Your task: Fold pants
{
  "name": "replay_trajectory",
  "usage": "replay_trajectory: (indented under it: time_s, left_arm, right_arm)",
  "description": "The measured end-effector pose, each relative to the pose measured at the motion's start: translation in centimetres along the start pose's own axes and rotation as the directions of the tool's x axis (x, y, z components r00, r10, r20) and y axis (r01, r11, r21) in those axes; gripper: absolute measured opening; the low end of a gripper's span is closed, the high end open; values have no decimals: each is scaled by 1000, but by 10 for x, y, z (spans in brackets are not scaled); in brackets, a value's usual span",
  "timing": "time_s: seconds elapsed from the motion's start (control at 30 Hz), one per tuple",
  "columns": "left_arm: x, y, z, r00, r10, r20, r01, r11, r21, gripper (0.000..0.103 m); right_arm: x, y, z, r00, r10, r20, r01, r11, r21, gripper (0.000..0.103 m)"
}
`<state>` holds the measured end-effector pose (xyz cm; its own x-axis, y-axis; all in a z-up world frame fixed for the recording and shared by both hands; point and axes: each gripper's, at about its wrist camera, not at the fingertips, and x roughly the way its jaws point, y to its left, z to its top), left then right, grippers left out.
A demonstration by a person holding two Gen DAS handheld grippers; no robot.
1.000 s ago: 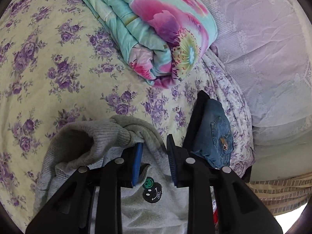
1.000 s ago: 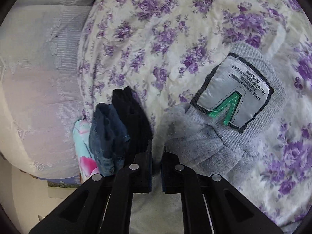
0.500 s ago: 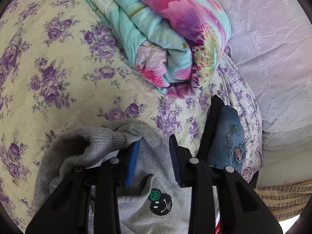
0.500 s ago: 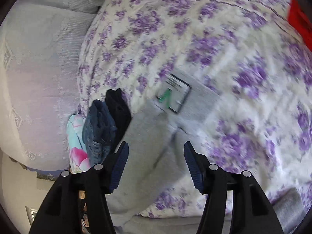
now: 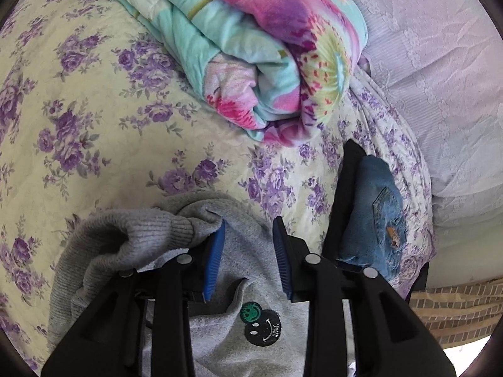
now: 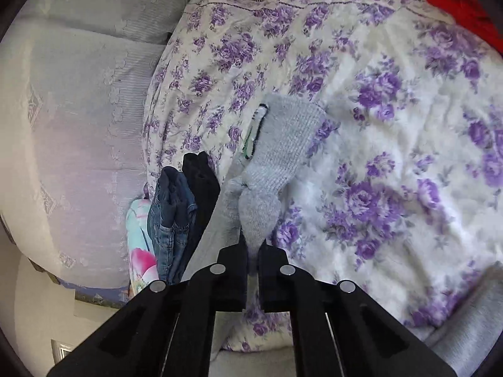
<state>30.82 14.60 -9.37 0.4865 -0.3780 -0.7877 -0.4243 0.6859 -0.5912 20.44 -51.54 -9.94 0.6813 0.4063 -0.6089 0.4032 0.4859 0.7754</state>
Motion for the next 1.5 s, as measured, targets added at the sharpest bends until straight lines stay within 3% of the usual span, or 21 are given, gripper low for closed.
replay_trajectory:
  time_s: [0.1,0.2,0.23,0.3,0.37,0.6,0.73,0.83,0.9,1.0,1.07,1.13,1.27,1.37,1.4,1.47,1.5]
  left_arm:
    - [7,0,0,1000,10,-17,-10,1000,2,32]
    - [-6,3,-2,997,-39,-64,38,999,-17,52]
    - [-16,3,-3,996,-63,-64,63,998,-5,61]
    - [-41,4,-6,994,-93,-60,95,995,36,70]
    - [-71,12,-13,996,-80,-30,82,994,67,81]
    - [-141,81,-77,992,-123,-33,124,992,20,80]
    - [-148,114,-123,986,-144,-85,141,989,-39,80]
    - [-131,121,-143,973,-183,-141,175,982,-67,80]
    - [-115,119,-148,968,-186,-169,176,982,-71,78]
    - [-95,114,-147,967,-179,-179,171,983,-63,64]
    - [-87,111,-146,969,-177,-173,169,984,-58,45]
    - [-80,113,-145,970,-168,-176,156,985,-79,34]
    - [-78,119,-146,966,-201,-165,181,975,-128,24]
    - [-80,124,-148,959,-237,-154,212,963,-165,20]
    - [-81,126,-149,955,-256,-149,227,956,-185,19]
    - [-85,129,-151,950,-279,-138,247,945,-213,17]
    - [-89,130,-152,949,-288,-131,255,942,-219,16]
  right_arm:
    - [25,-32,3,991,-112,-79,118,990,74,5]
    - [23,-38,-1,995,-76,-69,84,990,115,14]
    - [19,-38,-2,996,-60,-67,69,989,128,27]
    - [2,-34,-5,998,-43,-46,48,991,127,41]
    - [-18,-25,-10,999,-25,-29,27,996,89,41]
    - [-96,-21,-64,999,-40,-16,40,999,20,41]
    - [-126,-38,-106,998,-54,-22,55,997,54,42]
    - [-137,-56,-130,997,-65,-33,68,993,93,43]
    - [-140,-69,-142,995,-92,-36,96,988,120,45]
    - [-147,-88,-152,997,-69,-14,71,981,183,45]
    - [-150,-97,-155,998,-67,-1,65,976,209,45]
    - [-152,-106,-155,998,-55,11,51,972,228,45]
    - [-139,-120,-143,999,10,44,-22,962,271,45]
    - [-118,-130,-134,1000,0,20,-5,960,280,45]
    - [-115,-131,-133,1000,-3,28,-5,960,280,43]
    - [-115,-132,-134,998,18,60,-34,957,289,28]
    - [-119,-129,-135,997,29,72,-48,958,283,13]
